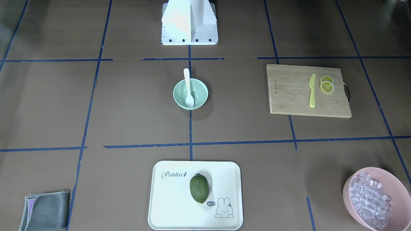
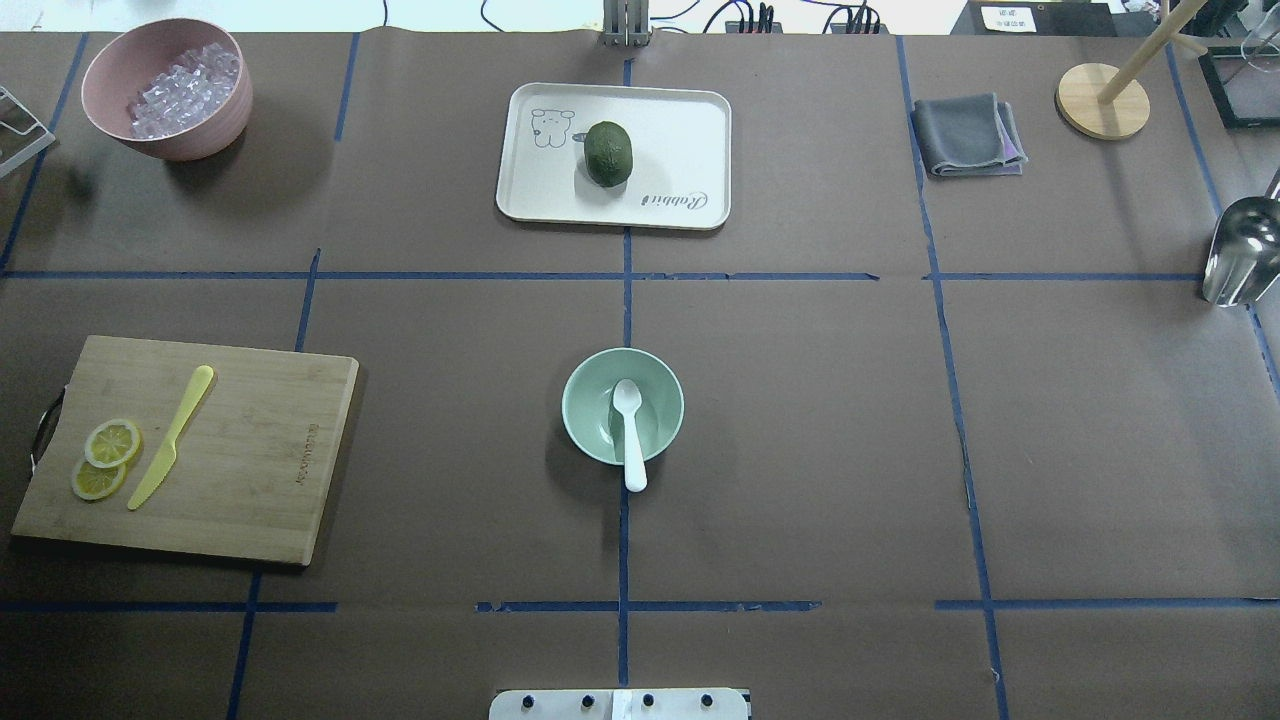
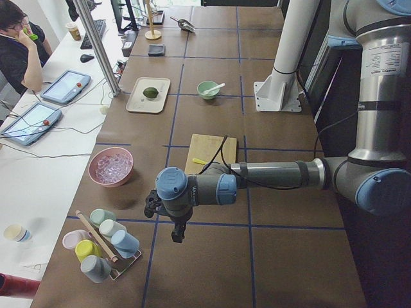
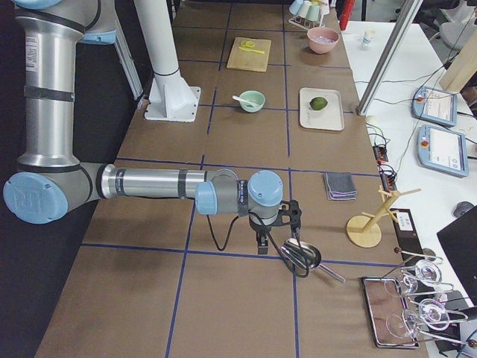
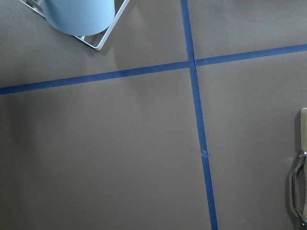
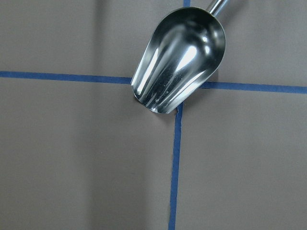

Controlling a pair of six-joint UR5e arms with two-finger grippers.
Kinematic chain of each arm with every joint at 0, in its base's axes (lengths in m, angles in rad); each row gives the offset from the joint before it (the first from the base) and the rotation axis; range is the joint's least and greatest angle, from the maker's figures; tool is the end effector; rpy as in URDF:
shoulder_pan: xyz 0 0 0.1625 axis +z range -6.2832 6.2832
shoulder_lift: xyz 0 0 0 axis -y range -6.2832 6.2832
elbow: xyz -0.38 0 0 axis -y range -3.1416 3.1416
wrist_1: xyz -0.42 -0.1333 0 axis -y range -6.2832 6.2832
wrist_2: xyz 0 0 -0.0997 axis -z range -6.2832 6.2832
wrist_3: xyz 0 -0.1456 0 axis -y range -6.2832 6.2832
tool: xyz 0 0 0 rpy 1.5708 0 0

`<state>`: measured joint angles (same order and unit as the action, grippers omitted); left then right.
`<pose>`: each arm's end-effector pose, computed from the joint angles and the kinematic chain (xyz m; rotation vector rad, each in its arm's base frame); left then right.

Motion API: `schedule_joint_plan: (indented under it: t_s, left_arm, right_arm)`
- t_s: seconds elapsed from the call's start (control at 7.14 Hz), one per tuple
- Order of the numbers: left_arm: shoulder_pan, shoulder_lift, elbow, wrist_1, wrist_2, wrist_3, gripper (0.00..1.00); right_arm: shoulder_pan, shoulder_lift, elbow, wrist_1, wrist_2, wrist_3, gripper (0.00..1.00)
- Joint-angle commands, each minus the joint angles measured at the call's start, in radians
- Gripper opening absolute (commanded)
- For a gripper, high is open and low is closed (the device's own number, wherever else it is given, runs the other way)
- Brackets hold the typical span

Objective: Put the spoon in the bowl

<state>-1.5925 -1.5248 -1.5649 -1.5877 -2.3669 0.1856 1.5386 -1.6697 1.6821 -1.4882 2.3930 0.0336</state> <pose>-0.0401 -0.4973 0.6692 0.0495 0.7959 0.1412 0.0108 -0.4917 0.6246 0.0625 -0.8241 -0.0377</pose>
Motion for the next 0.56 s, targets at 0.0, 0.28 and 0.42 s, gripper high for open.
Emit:
schedule_joint_plan:
  t_s: [0.0,0.28,0.42]
  left_arm:
    - [0.0,0.0,0.0,0.0,0.0,0.0,1.0]
    - [-0.001,-0.002,-0.003,0.0,0.0,0.0,1.0]
    - [-0.001,-0.002,-0.004,0.0,0.002,0.002,1.0]
  right_arm:
    - [0.0,0.001,0.001,0.0,0.0,0.0,1.0]
    - [0.0,0.002,0.001,0.0,-0.002,-0.001,1.0]
    - [0.0,0.001,-0.001,0.0,-0.002,-0.001,1.0]
